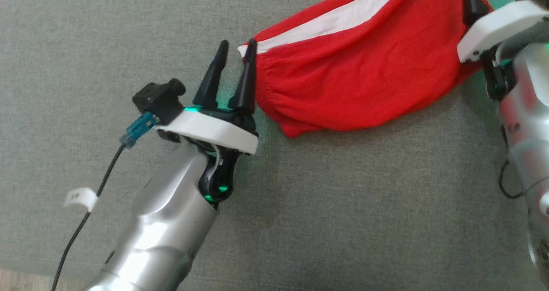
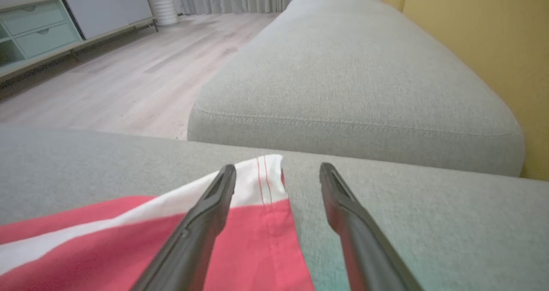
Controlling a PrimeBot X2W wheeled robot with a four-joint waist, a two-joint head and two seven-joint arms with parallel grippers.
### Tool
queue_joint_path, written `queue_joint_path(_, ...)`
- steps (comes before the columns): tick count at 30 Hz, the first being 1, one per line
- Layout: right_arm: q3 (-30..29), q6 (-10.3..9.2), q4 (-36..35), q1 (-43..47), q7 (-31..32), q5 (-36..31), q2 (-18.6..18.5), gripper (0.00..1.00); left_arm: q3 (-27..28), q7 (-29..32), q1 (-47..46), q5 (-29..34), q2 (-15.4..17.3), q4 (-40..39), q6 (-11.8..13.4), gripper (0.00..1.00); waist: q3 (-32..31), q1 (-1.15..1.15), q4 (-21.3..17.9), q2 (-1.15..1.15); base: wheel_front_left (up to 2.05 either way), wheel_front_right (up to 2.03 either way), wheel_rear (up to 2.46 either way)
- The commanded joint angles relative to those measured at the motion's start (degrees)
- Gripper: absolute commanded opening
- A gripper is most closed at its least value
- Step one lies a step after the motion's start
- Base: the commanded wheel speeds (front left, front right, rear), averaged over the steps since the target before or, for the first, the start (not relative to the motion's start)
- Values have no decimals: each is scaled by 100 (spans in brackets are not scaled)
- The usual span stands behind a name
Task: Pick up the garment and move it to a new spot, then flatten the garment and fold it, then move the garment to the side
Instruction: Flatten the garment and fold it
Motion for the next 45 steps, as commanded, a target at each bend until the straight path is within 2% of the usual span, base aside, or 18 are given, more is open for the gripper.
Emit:
queue_joint_path(1,118,-4,29,71,-62,46,-10,100,298,-30,89,104,75,-135,35,100,-42,0,-7,0,0,0,0)
queue_joint_path(8,651,-4,529,404,361,383,-147,100,600,-30,561,408,75,-180,49,100,-154,0,15,0,0,0,0)
queue_joint_path(13,1113,-4,673,802,1199,939,-99,100,742,-30,874,597,75,-265,65,100,-269,0,56,0,0,0,0)
queue_joint_path(14,1187,-4,616,888,1338,1111,-85,74,786,-30,926,611,75,-283,66,100,-301,0,54,0,0,0,0)
queue_joint_path(15,1251,-4,538,974,1433,1282,-95,0,823,-30,974,649,75,-294,66,100,-343,0,49,0,0,0,0)
queue_joint_path(17,1347,-4,378,1134,1466,1570,-178,0,919,-30,1090,708,75,-306,76,100,-446,0,27,0,0,0,0)
queue_joint_path(21,1271,-4,218,1483,996,2054,-298,0,1089,-30,1366,935,75,-272,102,100,-795,0,-54,0,0,0,0)
queue_joint_path(26,1143,-4,144,2058,382,2578,-244,0,1334,-30,1857,1219,75,-190,92,100,-1411,0,-200,0,0,0,0)
queue_joint_path(31,1162,-4,7,2674,165,2990,-189,0,1549,-30,2445,1470,75,-161,39,100,-1978,0,-330,0,0,0,0)
queue_joint_path(38,1292,-4,-105,3158,54,3233,-263,0,1716,-30,3066,1679,75,-285,-1,100,-2263,0,-338,0,0,0,0)
queue_joint_path(45,1348,-4,-501,2844,-52,3040,-234,0,1628,-30,3161,1749,75,-285,-27,100,-2252,0,-190,0,0,0,0)
